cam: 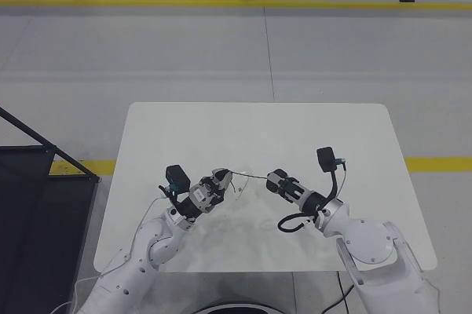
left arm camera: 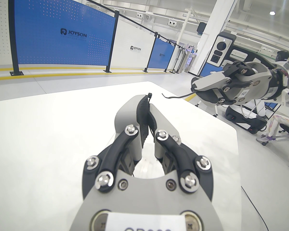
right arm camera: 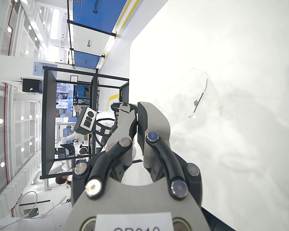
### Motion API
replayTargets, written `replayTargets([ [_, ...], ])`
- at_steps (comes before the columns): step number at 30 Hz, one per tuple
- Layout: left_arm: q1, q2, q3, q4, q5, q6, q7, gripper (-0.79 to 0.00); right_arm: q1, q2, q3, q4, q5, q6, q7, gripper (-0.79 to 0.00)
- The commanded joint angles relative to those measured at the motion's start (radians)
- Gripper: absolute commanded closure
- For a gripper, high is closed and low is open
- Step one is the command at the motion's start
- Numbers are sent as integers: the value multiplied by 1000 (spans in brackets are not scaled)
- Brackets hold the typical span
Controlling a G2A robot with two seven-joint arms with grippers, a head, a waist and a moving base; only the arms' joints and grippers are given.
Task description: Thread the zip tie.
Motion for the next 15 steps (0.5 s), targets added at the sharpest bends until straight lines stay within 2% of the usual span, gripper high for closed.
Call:
replayTargets([
  [1, 0, 0, 0, 0, 0, 0, 0, 0, 0, 0, 0, 0, 0, 0, 0, 0],
  [7, 11, -3, -12, -15, 8, 44, 8, 0, -28, 1, 5, -18, 1, -11, -23, 0],
  [15, 28, -12, -1, -4, 81, 89, 95, 0, -40, 0, -18, -69, -30, 78, -41, 0],
])
